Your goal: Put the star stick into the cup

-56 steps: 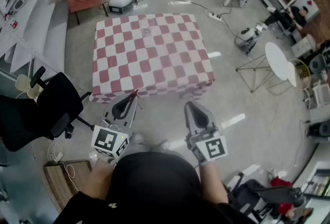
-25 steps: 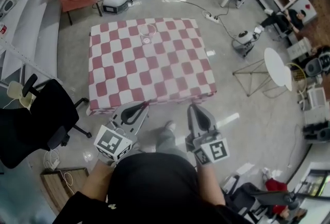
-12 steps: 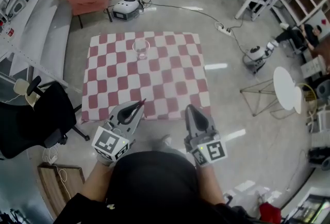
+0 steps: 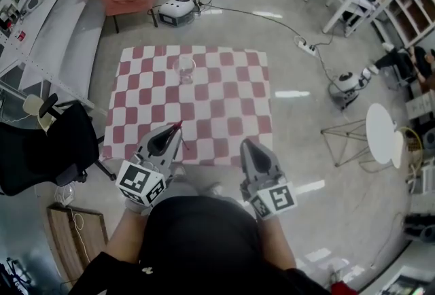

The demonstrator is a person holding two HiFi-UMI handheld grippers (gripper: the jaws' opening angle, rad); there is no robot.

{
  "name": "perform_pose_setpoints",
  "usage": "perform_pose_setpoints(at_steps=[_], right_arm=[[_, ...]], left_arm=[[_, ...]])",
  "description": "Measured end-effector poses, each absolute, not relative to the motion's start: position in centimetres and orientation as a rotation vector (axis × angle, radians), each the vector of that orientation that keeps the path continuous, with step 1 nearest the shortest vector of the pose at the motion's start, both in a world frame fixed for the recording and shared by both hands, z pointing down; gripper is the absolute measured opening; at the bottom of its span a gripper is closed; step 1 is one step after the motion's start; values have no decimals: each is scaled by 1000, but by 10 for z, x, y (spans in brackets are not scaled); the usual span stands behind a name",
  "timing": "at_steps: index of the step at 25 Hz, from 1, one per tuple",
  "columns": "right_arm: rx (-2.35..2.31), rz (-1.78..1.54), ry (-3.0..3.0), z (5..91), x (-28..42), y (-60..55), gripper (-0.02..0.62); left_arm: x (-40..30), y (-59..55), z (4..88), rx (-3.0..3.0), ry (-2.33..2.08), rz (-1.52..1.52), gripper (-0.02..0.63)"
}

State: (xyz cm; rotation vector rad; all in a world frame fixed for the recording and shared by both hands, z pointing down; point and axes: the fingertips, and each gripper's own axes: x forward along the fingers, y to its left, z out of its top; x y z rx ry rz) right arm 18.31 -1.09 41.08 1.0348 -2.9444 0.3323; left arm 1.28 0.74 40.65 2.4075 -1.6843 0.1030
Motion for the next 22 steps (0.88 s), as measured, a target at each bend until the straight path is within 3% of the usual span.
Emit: perform_pose_setpoints(at_steps=[22], right_arm=[[1134,387,-2799,427,96,-107,20]], left_arm=[[-82,-146,426,2424,-1578,38,55]])
